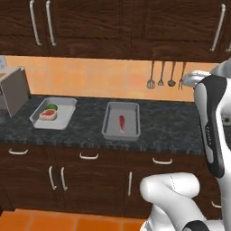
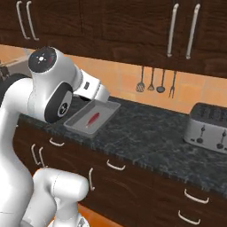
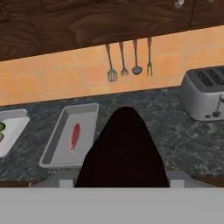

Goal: Place one avocado and one steak in each tupperware on the nearby counter, to pack two identical lunches.

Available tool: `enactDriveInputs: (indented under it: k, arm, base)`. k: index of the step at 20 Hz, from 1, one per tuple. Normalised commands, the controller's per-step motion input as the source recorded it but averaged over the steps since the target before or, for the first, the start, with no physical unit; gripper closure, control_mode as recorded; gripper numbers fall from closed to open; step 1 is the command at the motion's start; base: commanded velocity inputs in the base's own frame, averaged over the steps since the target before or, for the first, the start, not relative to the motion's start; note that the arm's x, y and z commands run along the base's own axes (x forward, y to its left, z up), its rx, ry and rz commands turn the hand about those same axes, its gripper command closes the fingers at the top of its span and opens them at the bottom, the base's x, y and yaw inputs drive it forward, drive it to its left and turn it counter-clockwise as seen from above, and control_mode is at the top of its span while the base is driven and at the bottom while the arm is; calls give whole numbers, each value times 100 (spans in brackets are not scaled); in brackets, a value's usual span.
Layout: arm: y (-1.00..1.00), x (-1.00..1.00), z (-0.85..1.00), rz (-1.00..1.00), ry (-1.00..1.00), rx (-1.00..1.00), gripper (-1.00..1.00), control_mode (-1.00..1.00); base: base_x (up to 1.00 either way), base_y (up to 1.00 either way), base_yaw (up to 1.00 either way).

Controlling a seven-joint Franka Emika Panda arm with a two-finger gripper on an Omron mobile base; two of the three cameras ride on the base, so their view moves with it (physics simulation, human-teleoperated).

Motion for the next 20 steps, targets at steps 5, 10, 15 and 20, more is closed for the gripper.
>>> enactDriveInputs:
  k: [5,10,15,20]
  arm:
    - [0,0,0,0,0,0,100,100]
    - [10,5,-38,-4,12,-4,100,-100]
    - [3,8,-100,-4,39,-4,100,-100]
    - [-3,37,-100,0,46,0,100,-100]
  base:
    - [89,100,-15]
    - [31,39,-8]
    - [0,0,0]
    - [0,0,0]
